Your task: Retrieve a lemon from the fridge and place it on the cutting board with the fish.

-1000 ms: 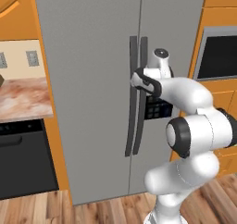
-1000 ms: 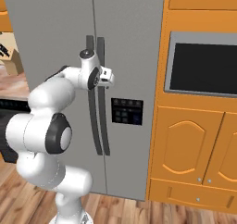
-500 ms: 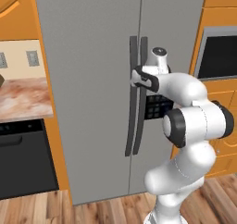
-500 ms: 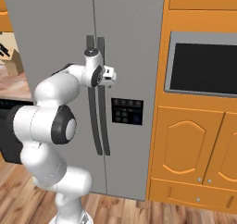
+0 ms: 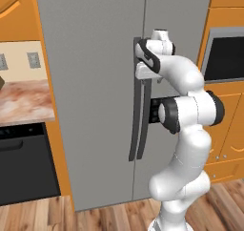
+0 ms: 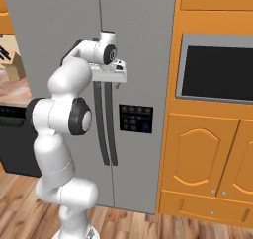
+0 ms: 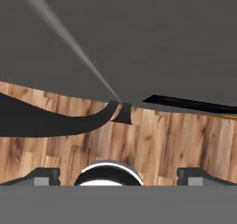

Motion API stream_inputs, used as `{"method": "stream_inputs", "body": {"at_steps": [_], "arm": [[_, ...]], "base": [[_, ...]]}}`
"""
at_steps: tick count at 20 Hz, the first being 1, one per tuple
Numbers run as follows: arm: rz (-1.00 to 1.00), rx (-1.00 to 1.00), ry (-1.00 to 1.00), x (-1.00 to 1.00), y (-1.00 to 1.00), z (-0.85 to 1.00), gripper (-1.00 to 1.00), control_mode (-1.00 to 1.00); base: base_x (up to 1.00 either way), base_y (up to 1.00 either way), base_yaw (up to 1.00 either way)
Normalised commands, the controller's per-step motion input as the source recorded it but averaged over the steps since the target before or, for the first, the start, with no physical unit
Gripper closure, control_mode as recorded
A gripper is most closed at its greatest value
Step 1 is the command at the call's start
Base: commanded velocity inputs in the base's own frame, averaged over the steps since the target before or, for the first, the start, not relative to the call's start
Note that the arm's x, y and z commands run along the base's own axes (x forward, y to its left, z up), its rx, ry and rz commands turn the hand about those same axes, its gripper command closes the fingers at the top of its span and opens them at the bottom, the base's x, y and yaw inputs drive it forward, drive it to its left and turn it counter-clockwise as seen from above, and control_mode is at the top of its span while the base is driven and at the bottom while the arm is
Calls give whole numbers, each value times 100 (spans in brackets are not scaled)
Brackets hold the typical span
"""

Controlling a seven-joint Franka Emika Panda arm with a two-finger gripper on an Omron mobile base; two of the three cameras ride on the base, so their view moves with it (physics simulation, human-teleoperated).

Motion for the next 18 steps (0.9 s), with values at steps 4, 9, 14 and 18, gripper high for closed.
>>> {"method": "stream_inputs", "body": {"at_steps": [4,9,14,18], "arm": [[0,0,-39,-63,0,-35,-100,-100],[0,0,-39,-80,7,-37,-100,-100],[0,0,-35,-38,23,-26,-100,-100],[-2,0,-42,-2,14,-9,-100,-100]], "base": [[0,0,0],[0,0,0],[0,0,0],[0,0,0]]}}
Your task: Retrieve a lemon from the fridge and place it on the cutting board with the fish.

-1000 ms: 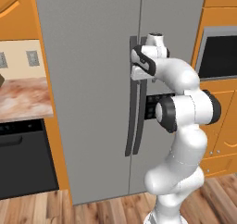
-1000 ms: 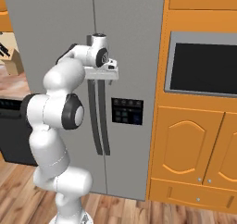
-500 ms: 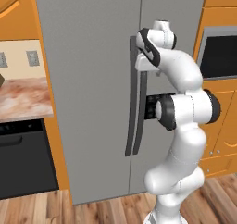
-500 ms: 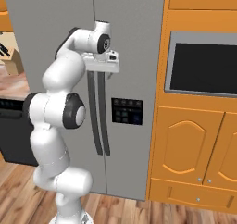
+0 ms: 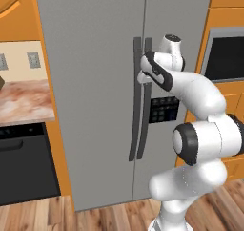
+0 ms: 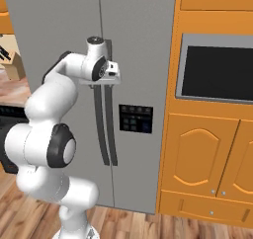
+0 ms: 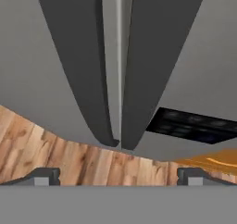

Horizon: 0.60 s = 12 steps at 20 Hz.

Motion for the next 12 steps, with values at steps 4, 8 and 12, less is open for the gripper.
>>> {"method": "stream_inputs", "body": {"at_steps": [4,8,12], "arm": [[-8,0,-27,3,-16,-1,-100,-100],[-7,0,-16,13,-22,-10,-100,-100],[-10,0,-10,17,-2,-12,-100,-100]], "base": [[0,0,0],[0,0,0],[0,0,0]]}}
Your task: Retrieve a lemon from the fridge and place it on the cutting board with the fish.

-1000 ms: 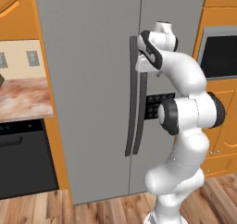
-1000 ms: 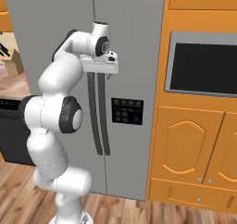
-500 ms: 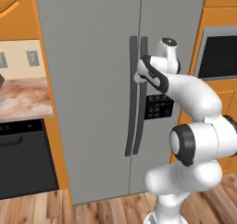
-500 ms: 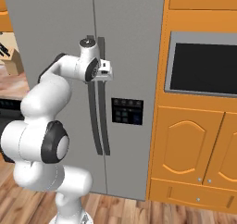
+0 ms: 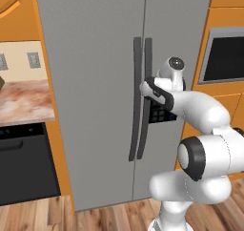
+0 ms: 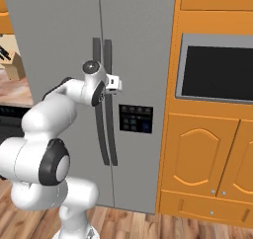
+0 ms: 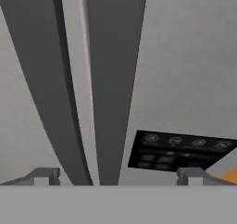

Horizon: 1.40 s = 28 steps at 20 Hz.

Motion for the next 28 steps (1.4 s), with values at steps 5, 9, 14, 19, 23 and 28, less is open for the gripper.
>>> {"method": "stream_inputs", "body": {"at_steps": [5,9,14,19,23,28], "arm": [[-4,0,-11,21,0,-17,-100,-100],[-2,0,-10,12,0,-19,-100,-100],[0,0,-4,22,0,-9,-100,-100],[0,0,-8,44,0,-5,-100,-100],[0,0,-11,51,0,-8,-100,-100],[1,0,-14,50,0,-10,-100,-100]], "base": [[0,0,0],[0,0,0],[0,0,0],[0,0,0],[0,0,0],[0,0,0]]}}
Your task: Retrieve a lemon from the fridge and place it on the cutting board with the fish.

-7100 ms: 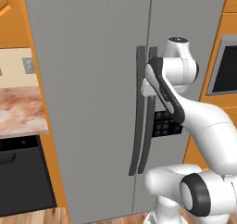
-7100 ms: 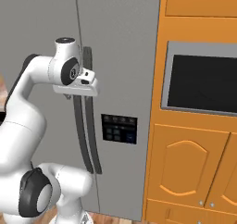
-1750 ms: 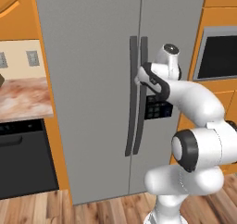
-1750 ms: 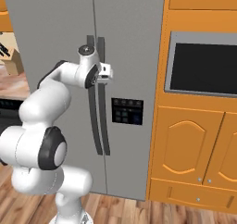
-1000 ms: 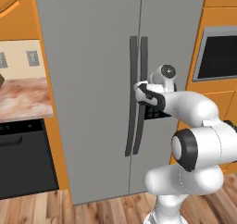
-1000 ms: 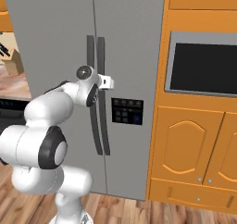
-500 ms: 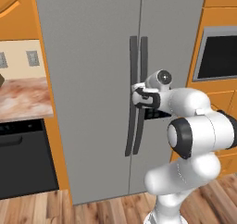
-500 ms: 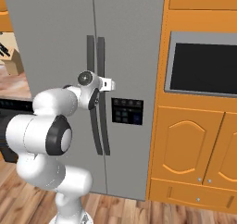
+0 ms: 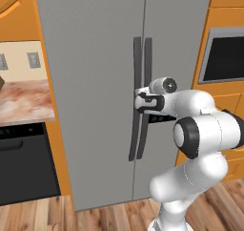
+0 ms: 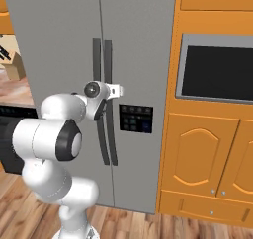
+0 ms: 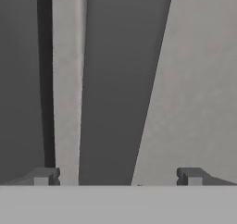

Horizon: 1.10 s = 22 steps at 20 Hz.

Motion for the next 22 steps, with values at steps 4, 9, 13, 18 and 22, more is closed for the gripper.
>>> {"method": "stream_inputs", "body": {"at_steps": [4,9,13,18,22], "arm": [[0,0,-12,55,0,-4,100,-100],[0,0,-8,46,0,-1,100,-100],[0,0,1,14,0,1,100,-100],[-8,-1,5,-20,-17,18,100,-100],[-8,0,0,-88,-51,37,100,-100]], "base": [[0,0,0],[0,0,0],[0,0,0],[0,0,0],[0,0,0]]}}
